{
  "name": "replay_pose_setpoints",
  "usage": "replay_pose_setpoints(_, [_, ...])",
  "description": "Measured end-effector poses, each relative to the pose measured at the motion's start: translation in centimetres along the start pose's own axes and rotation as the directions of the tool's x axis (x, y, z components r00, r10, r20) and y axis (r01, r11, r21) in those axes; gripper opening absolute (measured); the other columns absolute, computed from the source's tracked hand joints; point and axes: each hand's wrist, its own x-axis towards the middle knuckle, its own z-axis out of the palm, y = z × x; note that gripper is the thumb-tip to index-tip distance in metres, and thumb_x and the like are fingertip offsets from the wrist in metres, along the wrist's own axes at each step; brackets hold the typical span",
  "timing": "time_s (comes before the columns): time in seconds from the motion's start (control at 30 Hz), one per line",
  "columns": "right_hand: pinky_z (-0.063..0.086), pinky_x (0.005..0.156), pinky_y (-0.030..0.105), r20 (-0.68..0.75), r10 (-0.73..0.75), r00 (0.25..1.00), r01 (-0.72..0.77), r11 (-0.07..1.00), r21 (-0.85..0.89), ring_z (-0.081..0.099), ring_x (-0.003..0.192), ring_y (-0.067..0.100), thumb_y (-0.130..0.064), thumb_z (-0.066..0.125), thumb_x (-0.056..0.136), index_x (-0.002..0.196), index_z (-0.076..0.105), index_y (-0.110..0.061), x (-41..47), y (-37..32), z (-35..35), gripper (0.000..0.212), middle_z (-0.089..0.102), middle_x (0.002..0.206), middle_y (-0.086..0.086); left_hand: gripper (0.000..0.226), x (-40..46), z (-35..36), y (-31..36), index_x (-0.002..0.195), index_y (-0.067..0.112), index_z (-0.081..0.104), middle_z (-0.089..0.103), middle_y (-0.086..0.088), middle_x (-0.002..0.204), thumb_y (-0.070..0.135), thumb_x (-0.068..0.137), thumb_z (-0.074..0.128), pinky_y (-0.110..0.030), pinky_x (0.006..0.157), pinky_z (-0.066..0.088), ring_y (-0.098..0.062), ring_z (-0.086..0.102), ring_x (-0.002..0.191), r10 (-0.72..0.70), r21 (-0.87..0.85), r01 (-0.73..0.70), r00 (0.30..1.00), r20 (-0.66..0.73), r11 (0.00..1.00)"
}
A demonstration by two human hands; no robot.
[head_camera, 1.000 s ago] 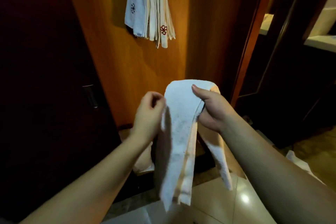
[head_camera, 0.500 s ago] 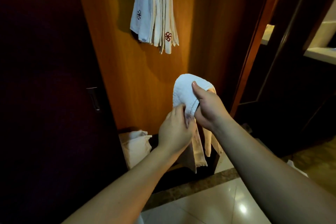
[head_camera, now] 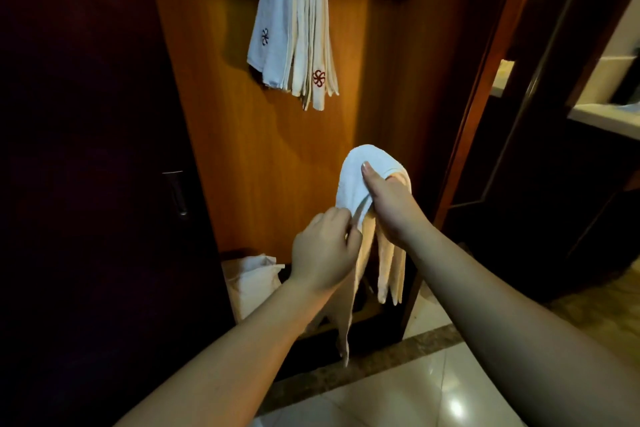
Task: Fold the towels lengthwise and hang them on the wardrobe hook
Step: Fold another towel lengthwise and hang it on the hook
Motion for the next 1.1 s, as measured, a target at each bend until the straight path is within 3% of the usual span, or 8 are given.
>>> replay_pose_setpoints(0.17, [0.049,0.103,0.045,0.016,0.003,1.0,-0.003,1.0,-0.006,0.063,0.114,0.021,-0.089,0.047,0.06,0.128,0.06,-0.018,0.6,1.4,0.2,0.099,0.066,0.124,0.002,0.017,-1.5,2.1,0.9,0.096,0.021,0.059,0.056,0.007,0.092,0.031,0.1,0.047,-0.027,0.064,0.047,-0.01,0.052,0.087,0.062,-0.047,-0.062,0.998,-0.012,0.997])
replay_pose_setpoints(0.37, [0.048,0.104,0.047,0.031,0.02,0.999,-0.019,0.999,-0.033,0.062,0.116,0.024,-0.092,0.043,0.052,0.133,0.058,-0.018,0.8,1.8,0.5,0.111,0.065,0.127,0.004,0.018,-1.9,3.7,1.3,0.096,0.029,0.045,0.045,0.013,0.093,0.038,0.09,0.059,-0.022,0.062,0.04,-0.006,0.049,0.083,-0.175,-0.347,0.186,0.983,0.062,0.919])
replay_pose_setpoints(0.5, [0.042,0.109,0.051,0.009,0.051,0.999,-0.051,0.999,0.013,0.055,0.126,0.028,-0.098,0.045,0.049,0.142,0.048,-0.019,0.9,1.9,0.3,0.123,0.056,0.14,0.007,0.034,-1.5,3.7,1.3,0.111,0.035,0.037,0.057,0.012,0.1,0.044,0.09,0.063,-0.029,0.066,0.057,-0.007,0.061,0.084,-0.304,-0.345,0.334,0.942,0.139,0.877])
replay_pose_setpoints(0.57, [0.041,0.11,0.048,-0.005,-0.004,1.0,0.003,0.999,-0.054,0.055,0.126,0.026,-0.094,0.039,0.067,0.142,0.05,-0.016,0.2,1.3,0.3,0.108,0.056,0.14,0.006,0.031,-1.2,4.0,0.7,0.117,0.032,0.041,0.06,0.01,0.099,0.039,0.093,0.059,-0.033,0.068,0.059,-0.008,0.063,0.083,-0.322,-0.269,0.34,0.94,0.111,0.901])
replay_pose_setpoints(0.63, [0.043,0.108,0.042,-0.026,-0.035,0.999,0.031,0.993,-0.114,0.057,0.12,0.024,-0.074,0.034,0.092,0.138,0.053,-0.011,-0.4,0.9,0.2,0.08,0.059,0.134,0.007,0.024,-1.0,4.1,-0.1,0.113,0.028,0.046,0.059,0.009,0.098,0.031,0.093,0.059,-0.033,0.071,0.058,-0.01,0.061,0.085,-0.311,-0.189,0.321,0.947,0.083,0.928])
replay_pose_setpoints(0.77, [0.043,0.078,0.029,-0.079,-0.094,0.992,0.074,0.972,-0.224,0.058,0.087,0.009,-0.057,0.032,0.102,0.103,0.057,-0.013,-0.1,1.5,-1.1,0.051,0.062,0.096,-0.002,0.018,-1.2,4.0,-2.3,0.108,0.022,0.053,0.055,0.006,0.105,0.027,0.092,0.061,-0.031,0.082,0.056,-0.012,0.057,0.098,-0.251,-0.011,0.252,0.965,0.08,0.968])
replay_pose_setpoints(0.9, [0.042,0.074,0.031,-0.189,-0.142,0.972,0.081,0.951,-0.297,0.057,0.075,0.01,-0.055,0.036,0.102,0.084,0.063,-0.014,0.1,1.8,-2.0,0.053,0.06,0.082,-0.002,0.018,-1.8,4.1,-4.7,0.105,0.024,0.05,0.054,0.007,0.101,0.02,0.093,0.063,-0.029,0.069,0.059,-0.009,0.061,0.084,-0.333,-0.046,0.341,0.933,0.135,0.939])
replay_pose_setpoints(1.1, [0.046,0.069,0.031,-0.274,-0.142,0.951,0.069,0.963,-0.26,0.061,0.07,0.012,-0.051,0.04,0.103,0.071,0.06,-0.014,1.0,2.3,-2.9,0.053,0.062,0.072,0.001,0.013,-3.0,3.9,-8.6,0.108,0.017,0.056,0.052,0.004,0.104,0.021,0.096,0.057,-0.026,0.068,0.037,-0.011,0.043,0.082,-0.396,0.113,0.381,0.901,0.178,0.918])
